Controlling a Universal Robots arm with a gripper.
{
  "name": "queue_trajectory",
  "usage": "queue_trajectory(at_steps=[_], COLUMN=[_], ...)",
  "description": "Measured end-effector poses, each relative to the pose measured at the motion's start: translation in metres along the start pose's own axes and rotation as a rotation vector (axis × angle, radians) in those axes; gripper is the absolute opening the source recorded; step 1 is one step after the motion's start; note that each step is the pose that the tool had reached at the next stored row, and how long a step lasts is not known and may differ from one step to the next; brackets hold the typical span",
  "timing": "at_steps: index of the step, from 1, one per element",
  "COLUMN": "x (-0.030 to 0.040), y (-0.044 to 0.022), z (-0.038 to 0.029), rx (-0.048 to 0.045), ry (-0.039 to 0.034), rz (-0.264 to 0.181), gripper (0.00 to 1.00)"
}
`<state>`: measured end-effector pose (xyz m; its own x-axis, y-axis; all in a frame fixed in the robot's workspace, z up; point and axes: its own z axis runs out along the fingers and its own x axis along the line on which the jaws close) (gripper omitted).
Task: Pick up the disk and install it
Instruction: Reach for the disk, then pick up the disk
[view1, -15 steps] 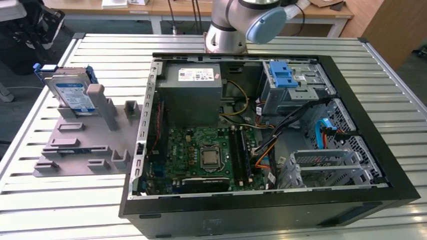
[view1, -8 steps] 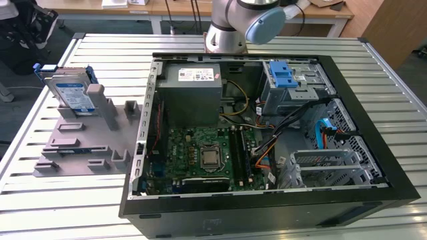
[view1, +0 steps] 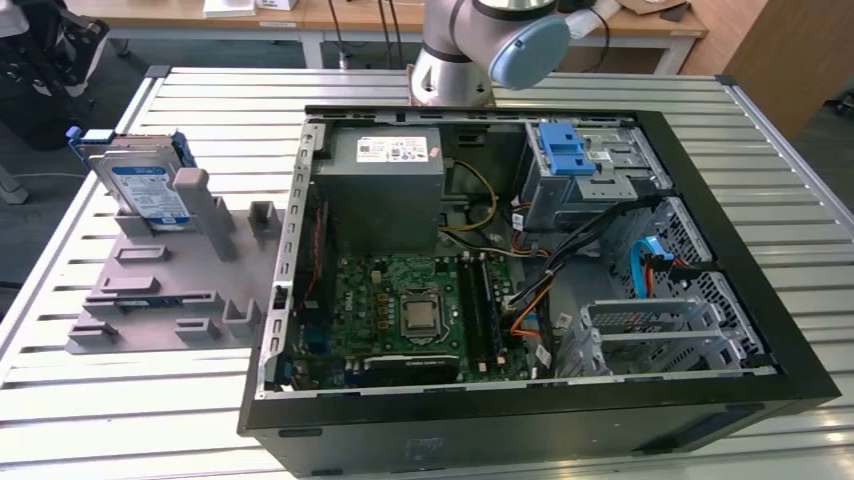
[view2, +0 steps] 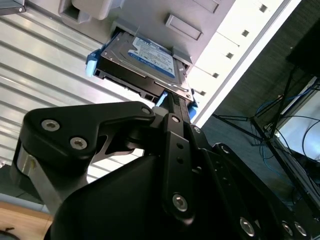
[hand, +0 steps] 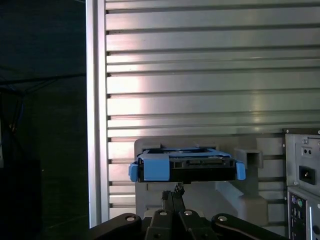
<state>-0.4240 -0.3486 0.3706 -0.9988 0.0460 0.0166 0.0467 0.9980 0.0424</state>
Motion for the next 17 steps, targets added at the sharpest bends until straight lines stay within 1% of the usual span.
queue_trajectory(at_steps=[12,17], x=[0.0003,0.0003], y=[0.0,0.0], z=[0.0001,0.0001], rx=[0.0,0.0005], ry=[0.0001,0.0012], rz=[-0.002,-0.03], gripper=[0.11,0.11])
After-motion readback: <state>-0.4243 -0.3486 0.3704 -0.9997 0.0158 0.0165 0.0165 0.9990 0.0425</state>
